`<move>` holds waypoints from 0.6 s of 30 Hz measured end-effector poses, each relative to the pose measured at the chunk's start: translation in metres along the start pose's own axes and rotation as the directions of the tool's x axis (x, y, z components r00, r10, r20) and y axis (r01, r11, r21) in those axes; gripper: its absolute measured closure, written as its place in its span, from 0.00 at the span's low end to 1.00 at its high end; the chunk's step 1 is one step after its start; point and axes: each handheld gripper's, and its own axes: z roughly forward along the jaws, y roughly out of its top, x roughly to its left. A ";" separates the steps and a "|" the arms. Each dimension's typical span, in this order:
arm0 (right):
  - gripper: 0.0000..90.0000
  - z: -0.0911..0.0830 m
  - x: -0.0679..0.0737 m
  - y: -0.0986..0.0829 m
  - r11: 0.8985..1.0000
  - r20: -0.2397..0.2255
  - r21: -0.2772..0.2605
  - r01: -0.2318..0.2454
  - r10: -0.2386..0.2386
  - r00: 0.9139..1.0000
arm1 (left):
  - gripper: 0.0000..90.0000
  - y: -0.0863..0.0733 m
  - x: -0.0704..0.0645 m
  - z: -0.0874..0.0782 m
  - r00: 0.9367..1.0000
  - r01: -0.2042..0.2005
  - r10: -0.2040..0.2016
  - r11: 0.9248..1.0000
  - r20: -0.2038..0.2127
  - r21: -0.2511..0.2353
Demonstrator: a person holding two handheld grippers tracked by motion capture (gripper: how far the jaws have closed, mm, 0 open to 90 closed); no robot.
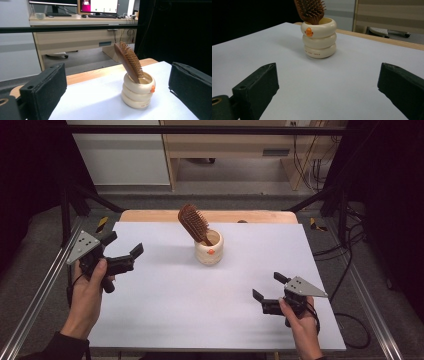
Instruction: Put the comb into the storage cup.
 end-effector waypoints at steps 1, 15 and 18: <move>0.04 -0.002 -0.001 0.000 1.000 0.001 0.004 0.001 -0.001 1.000 | 0.02 -0.002 0.001 -0.002 1.000 0.003 -0.003 1.000 -0.001 -0.001; 0.04 -0.021 -0.014 -0.008 1.000 0.037 0.004 -0.004 0.003 0.999 | 0.02 -0.032 0.005 -0.019 1.000 -0.024 0.023 1.000 0.008 0.016; 0.04 -0.023 -0.016 -0.010 1.000 0.038 0.005 0.003 -0.003 0.999 | 0.02 -0.038 0.003 -0.022 0.999 -0.038 0.038 0.999 0.018 0.005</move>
